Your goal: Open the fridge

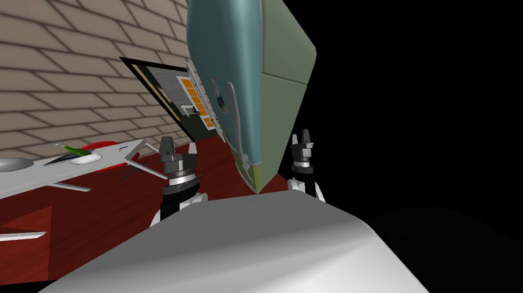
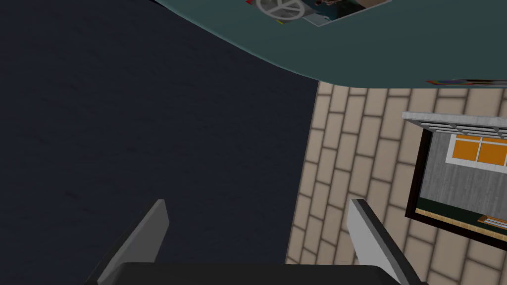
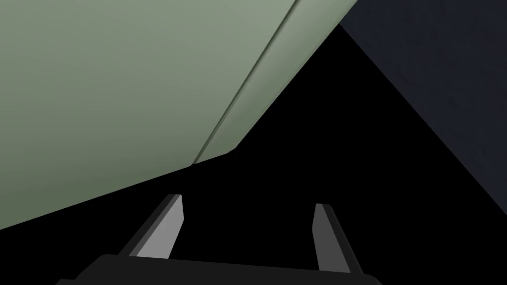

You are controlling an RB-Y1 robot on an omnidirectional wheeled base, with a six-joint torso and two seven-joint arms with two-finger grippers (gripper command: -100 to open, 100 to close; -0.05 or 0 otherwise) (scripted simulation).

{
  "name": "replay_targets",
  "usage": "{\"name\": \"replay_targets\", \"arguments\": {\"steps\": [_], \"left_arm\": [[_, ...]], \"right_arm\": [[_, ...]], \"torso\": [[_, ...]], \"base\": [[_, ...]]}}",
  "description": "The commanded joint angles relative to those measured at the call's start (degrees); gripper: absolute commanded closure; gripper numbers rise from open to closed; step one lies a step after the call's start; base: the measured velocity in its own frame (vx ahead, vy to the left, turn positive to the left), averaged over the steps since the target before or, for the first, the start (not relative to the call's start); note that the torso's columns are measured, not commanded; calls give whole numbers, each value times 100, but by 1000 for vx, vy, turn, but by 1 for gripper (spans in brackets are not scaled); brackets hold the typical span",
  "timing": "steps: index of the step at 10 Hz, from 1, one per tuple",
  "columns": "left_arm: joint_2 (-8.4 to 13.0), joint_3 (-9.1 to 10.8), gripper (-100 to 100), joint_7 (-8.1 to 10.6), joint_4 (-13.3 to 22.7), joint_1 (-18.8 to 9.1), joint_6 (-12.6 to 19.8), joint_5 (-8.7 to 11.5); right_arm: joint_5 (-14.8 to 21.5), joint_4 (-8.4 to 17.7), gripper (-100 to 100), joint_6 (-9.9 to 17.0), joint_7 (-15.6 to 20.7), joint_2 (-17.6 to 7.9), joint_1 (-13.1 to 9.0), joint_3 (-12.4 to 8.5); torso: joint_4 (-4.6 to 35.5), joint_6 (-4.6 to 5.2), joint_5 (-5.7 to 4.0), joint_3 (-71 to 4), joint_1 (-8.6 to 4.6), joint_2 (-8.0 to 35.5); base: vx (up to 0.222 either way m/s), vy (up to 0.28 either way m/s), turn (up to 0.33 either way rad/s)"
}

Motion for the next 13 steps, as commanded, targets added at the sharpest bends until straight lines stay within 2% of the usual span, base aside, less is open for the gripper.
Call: {"name": "replay_targets", "arguments": {"steps": [1, 9, 10, 11, 13], "left_arm": [[0, 0, 0, 0, 0, 0, 0, 0], [0, 0, 0, 0, -2, 0, -1, 0], [238, -14, -100, -18, 56, -12, 14, -38], [326, -23, -100, -29, 91, -19, 23, -61], [533, -67, -100, -85, 269, -56, 67, -177]], "right_arm": [[0, 0, 0, 0, 0, 0, 0, 0], [0, -2, 0, -1, 0, 0, 0, 0], [0, -2, 0, -1, 0, 0, 0, 0], [0, 0, 0, 0, 0, 0, 0, 0], [0, 1, 0, 0, 0, 0, 0, 0]], "torso": [[235, 0, 0, -467, 0, 232], [3537, 0, 0, -7073, 0, 3539], [3960, 0, 0, -7919, 0, 3962], [4149, 1, 0, -8313, -1, 4155], [4222, 0, -1, -8450, -5, 4224]], "base": [[0, 0, 0], [0, 0, 0], [3, -8, -46], [-3, -14, -44], [-10, -29, -80]]}}
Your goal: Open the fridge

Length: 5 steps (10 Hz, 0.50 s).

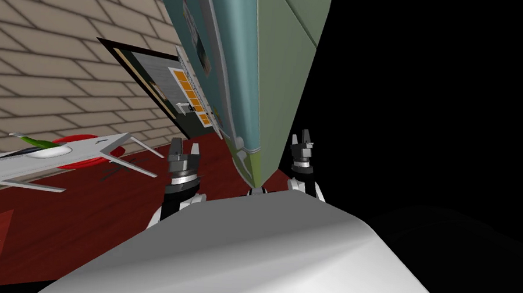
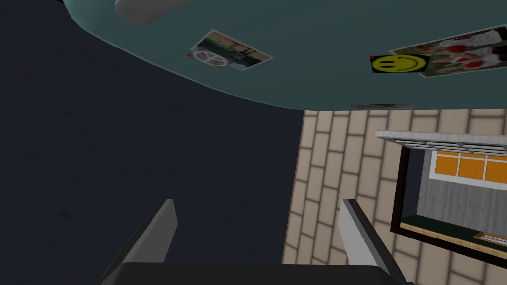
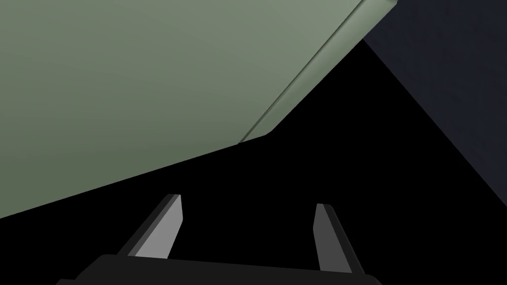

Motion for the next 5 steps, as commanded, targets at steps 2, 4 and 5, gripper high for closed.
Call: {"name": "replay_targets", "arguments": {"steps": [2, 4, 5], "left_arm": [[220, -100, -100, -127, 391, -91, 89, -250], [314, -153, -100, -194, 604, -135, 142, -391], [466, -194, -100, -246, 769, -169, 183, -500]], "right_arm": [[0, 0, 0, 0, 0, 0, 0, 0], [0, 0, 0, 0, 0, 0, 0, 0], [0, 0, 0, 0, 0, 0, 0, 0]], "torso": [[6, 1, -1, -7, -3, 3], [6, -1, 2, -7, 6, 3], [6, 1, 2, -7, 7, 4]], "base": [[-4, -45, -125], [0, -43, -99], [-4, -54, -169]]}}
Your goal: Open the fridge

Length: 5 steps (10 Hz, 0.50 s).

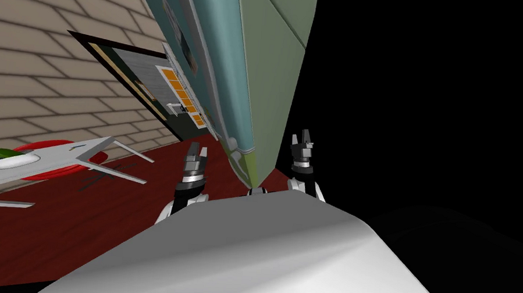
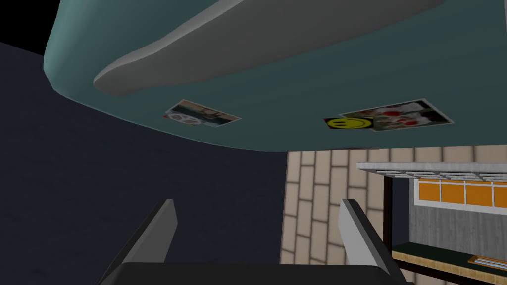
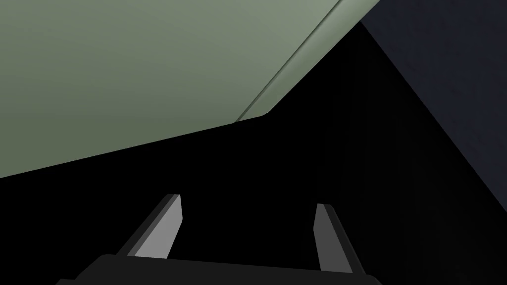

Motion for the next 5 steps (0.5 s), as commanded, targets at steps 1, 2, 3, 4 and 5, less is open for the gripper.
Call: {"name": "replay_targets", "arguments": {"steps": [1, 2, 3, 4, 5], "left_arm": [[285, -84, -100, -103, 274, -55, 120, -214], [377, -104, -100, -128, 356, -72, 141, -267], [507, -135, -100, -167, 479, -98, 171, -349], [632, -168, -100, -209, 611, -125, 204, -436], [726, -192, -100, -240, 707, -145, 228, -499]], "right_arm": [[0, 0, 0, 0, 0, 0, 0, 0], [0, 0, 0, 0, 0, 0, 0, 0], [0, 0, 0, 0, 0, 0, 0, 0], [0, 0, 0, 0, 0, 0, 0, 0], [0, 0, 0, 0, 0, 0, 0, 0]], "torso": [[0, -1, -1, 1, -5, 2], [1, -3, -2, 2, -4, 4], [2, -2, 0, 3, 1, 5], [0, 0, 1, 1, 3, 1], [0, -1, 0, 0, -2, 0]], "base": [[-10, -56, -94], [-16, -46, -61], [-9, -37, -113], [-6, -44, -134], [-3, -44, -87]]}}
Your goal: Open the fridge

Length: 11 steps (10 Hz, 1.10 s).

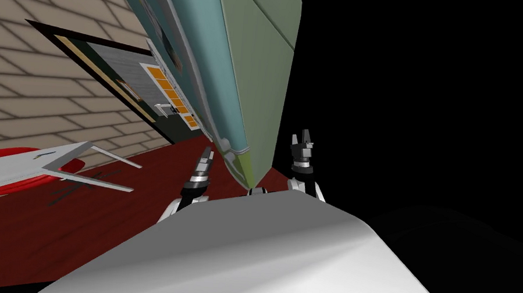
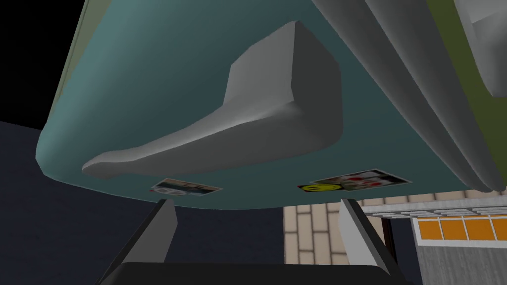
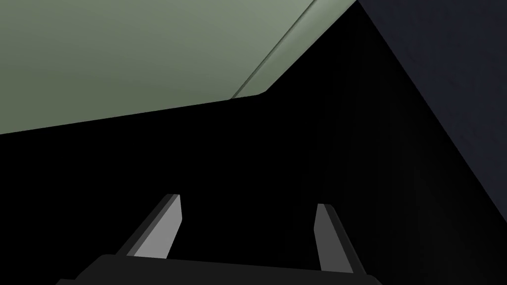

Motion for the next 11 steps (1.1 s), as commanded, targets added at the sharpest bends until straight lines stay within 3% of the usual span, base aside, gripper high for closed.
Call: {"name": "replay_targets", "arguments": {"steps": [1, 4, 5, 8, 9, 10, 11], "left_arm": [[295, -58, -100, -79, 249, -74, 107, -178], [586, -131, -100, -172, 539, -134, 179, -371], [525, -114, -100, -150, 524, -170, 165, -330], [649, -76, -100, -49, 161, -42, 415, -322], [619, -88, -100, -78, 244, -67, 351, -327], [572, -103, 100, -121, 414, -131, 250, -332], [546, -113, 100, -145, 499, -161, 195, -336]], "right_arm": [[0, 0, 0, 0, 0, 0, 0, 0], [0, 0, 0, 0, 0, 0, 0, 0], [0, 0, 0, 0, 0, 0, 0, 0], [0, 0, 0, 0, 0, 0, 2, -1], [0, -1, 0, 0, 0, 0, 2, -1], [0, -1, 0, 0, 0, 0, 1, -1], [0, 0, 0, 0, 0, 0, -1, 0]], "torso": [[0, 0, -1, -1, -1, -1], [1, 0, 0, 1, 2, 1], [1, 0, 0, 2, 2, 3], [-5, 0, -1, -11, -2, -17], [-4, 0, -2, -9, -4, -13], [1, 0, 0, 4, 2, 8], [-1, -2, 10, 17, 22, 24]], "base": [[2, -47, -105], [-1, -40, -99], [-1, -15, -19], [70, -21, -5], [40, -13, 1], [-48, 24, 6], [-83, 23, -5]]}}
